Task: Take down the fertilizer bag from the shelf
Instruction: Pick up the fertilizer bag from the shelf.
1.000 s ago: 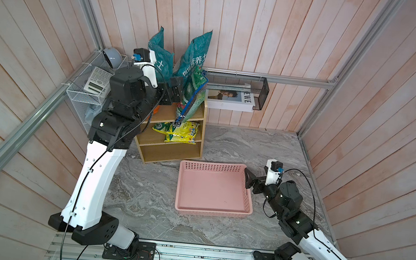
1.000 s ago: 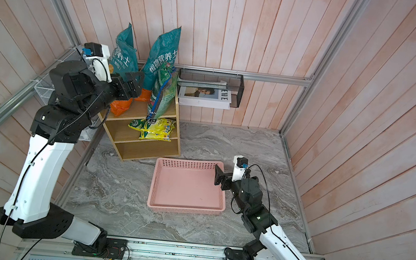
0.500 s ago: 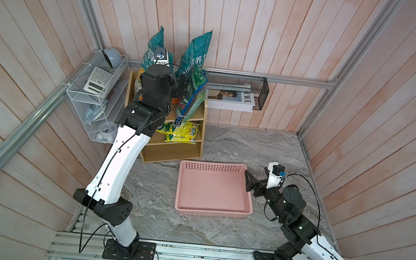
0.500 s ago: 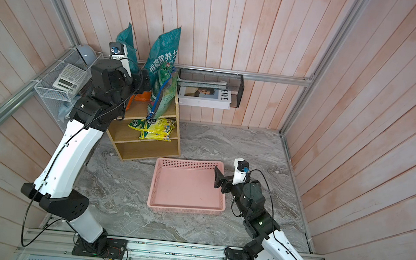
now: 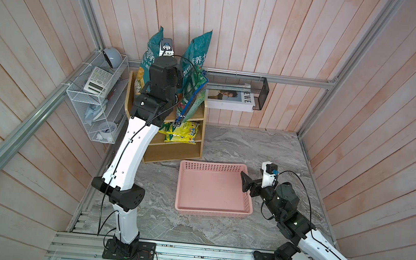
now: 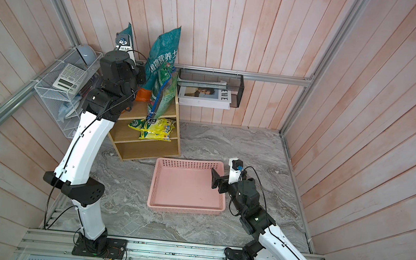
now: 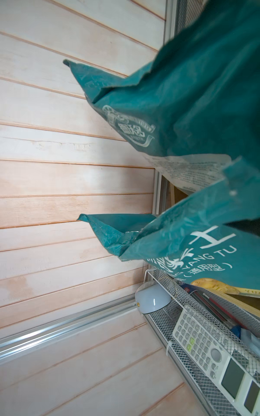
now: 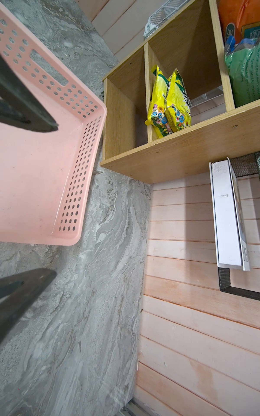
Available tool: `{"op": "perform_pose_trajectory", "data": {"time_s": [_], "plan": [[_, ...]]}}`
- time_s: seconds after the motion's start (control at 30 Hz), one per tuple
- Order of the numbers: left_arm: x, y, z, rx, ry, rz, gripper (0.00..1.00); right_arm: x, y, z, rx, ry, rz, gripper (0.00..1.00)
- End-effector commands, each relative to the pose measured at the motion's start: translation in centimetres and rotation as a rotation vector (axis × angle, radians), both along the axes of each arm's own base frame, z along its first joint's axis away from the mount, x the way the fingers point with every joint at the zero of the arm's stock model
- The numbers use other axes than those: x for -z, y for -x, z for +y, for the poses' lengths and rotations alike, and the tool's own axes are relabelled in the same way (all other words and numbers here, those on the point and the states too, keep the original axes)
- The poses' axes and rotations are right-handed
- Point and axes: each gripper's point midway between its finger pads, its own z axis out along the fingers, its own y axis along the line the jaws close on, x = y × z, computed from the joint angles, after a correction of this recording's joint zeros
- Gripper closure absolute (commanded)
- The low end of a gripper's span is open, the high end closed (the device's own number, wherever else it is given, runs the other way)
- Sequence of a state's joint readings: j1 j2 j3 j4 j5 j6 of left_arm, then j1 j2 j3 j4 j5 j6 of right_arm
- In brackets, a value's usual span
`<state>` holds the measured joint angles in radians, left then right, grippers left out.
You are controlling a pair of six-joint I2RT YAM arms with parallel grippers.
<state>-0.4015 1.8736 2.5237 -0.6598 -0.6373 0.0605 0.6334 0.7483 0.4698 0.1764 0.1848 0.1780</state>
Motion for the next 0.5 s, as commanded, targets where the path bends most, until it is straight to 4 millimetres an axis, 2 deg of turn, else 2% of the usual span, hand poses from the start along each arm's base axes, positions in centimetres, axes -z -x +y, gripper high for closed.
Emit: {"op": "perform_pose_trajectory", "data": {"time_s": [0.0, 0.27, 0.37, 0.47], "plan": [[-1.5, 2.0, 1.9, -0.041, 0.041, -0.027, 1.0, -0.9, 0.0, 0.3, -0.009, -0.002, -0.03, 0.02], [-2.4, 7.2, 3.3, -0.03, 0.089, -0.007, 1.0, -0.8, -0.3, 0.2, 0.007, -0.005, -0.032, 0.02], [-3.0, 10.1, 3.7, -0.058, 0.113, -0.014, 1.0, -0.7, -0.4, 0.1, 0.018, -0.004, -0.031, 0.02], [-3.7, 13.4, 3.0, -0.097, 0.089, -0.027, 1.0, -0.6, -0.7, -0.2, 0.049, -0.004, -0.009, 0.02]]}}
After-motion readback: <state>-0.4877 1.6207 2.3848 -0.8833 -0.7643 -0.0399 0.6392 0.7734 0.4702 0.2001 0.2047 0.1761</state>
